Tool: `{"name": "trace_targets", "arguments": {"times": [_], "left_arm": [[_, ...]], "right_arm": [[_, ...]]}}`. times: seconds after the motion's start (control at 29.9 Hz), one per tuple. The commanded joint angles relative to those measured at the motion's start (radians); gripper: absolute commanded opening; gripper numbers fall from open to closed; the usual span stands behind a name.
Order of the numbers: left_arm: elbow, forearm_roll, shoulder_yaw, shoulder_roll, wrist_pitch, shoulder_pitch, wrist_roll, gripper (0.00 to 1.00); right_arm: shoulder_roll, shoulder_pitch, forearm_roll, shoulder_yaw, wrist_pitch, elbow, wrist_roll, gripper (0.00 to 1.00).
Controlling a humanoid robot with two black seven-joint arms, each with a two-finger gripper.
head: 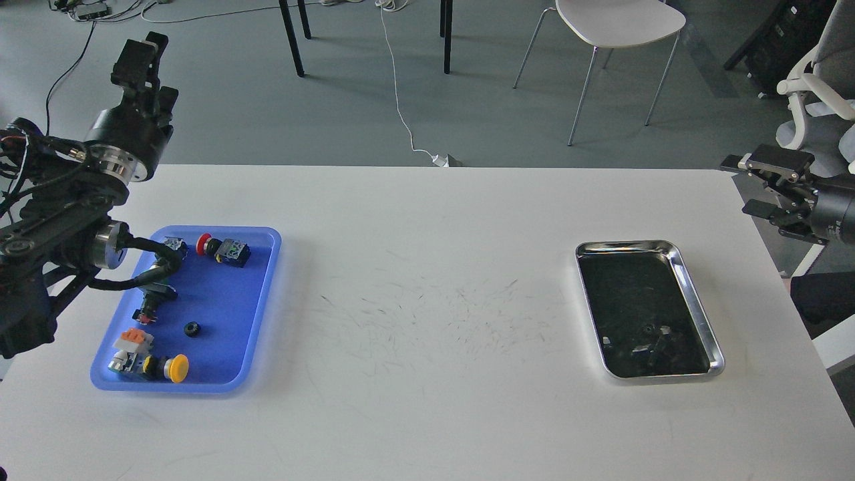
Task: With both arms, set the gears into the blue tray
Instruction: 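Reach the right gripper forward over the metal tray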
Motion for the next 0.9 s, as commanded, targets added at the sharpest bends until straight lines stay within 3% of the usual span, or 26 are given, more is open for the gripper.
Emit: {"name": "trace_targets", "arguments": {"times": [0.0,0.17,0.53,0.87], "left_arm": [[0.019,-0.017,-0.004,0.004,-0.191,-0.002,0.0,0.98],[0.069,-0.031,-0.012,0.003,-0.407,-0.008,0.0,0.99],[0.211,-0.035,-0.013,-0.069,-0.571,-0.011,0.0,0.99],[0.268,-0.041,-0.004,-0.138,-0.575,-0.013,0.0,0.99]], "right_arm": [[0.002,0.006,-0.08,0.001,0.0,0.002,0.001,0.98],[0.01,0.017,-0.15,-0.001,0.0,0.043,0.001,0.98],[0.065,0.021,-0.478,-0.005,0.0,0.147,0.015,0.98],[0.076,0.021,-0.741,-0.014,0.0,0.232,0.132,0.98]]}}
